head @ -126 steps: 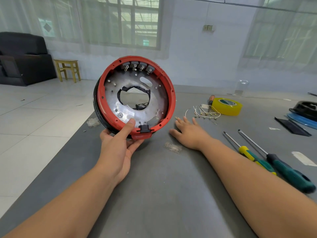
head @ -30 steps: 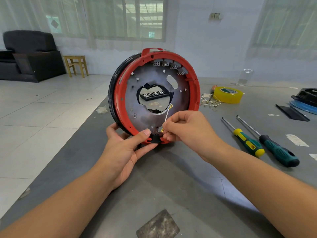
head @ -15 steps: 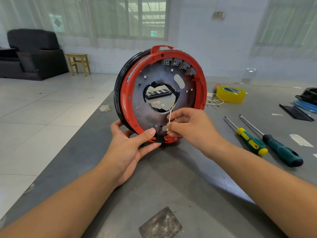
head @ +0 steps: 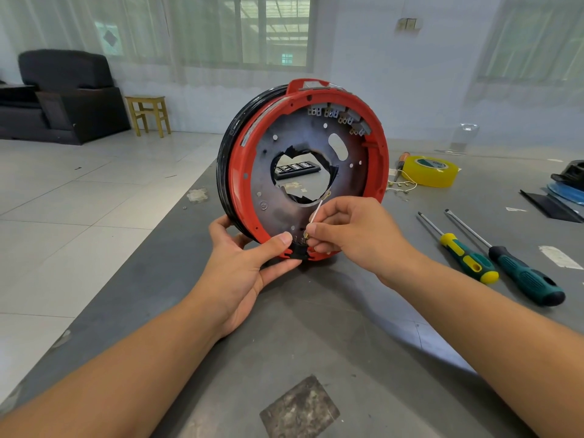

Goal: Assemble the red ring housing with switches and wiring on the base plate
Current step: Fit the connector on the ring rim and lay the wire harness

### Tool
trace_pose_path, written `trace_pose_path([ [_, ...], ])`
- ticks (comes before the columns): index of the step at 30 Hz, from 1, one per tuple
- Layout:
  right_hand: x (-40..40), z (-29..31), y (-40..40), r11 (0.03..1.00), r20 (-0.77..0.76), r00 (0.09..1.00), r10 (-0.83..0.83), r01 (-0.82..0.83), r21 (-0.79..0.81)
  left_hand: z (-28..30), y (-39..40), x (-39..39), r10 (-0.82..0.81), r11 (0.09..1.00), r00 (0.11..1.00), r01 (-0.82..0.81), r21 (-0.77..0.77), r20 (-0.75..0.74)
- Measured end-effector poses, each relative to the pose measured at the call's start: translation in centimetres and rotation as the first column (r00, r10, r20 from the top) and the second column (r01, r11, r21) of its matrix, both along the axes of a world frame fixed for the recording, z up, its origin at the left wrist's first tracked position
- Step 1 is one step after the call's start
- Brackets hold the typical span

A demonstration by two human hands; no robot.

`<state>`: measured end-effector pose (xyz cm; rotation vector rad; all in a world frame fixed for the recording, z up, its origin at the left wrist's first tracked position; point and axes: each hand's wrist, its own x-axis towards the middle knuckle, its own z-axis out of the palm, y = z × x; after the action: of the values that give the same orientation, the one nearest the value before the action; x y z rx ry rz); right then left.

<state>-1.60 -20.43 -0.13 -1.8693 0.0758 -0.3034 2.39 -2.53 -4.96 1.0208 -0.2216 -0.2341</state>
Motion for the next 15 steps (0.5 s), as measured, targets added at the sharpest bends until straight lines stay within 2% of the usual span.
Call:
trace_pose_path([
  [6, 0.13, -0.26, -0.09, 1.000, 0.008, 1.000, 0.012, -0.012, -0.017, -0.07, -0.01, 0.13, -0.004, 1.000, 1.000, 0.004, 0.013, 0.004],
  [15, 0.48, -0.68, -0.23, 0.992, 0.044, 0.999, 0.019, -0.013, -0.126, -0.29, 0.02, 0.38, -0.004, 1.000, 1.000, 0.004, 0.007, 0.000],
])
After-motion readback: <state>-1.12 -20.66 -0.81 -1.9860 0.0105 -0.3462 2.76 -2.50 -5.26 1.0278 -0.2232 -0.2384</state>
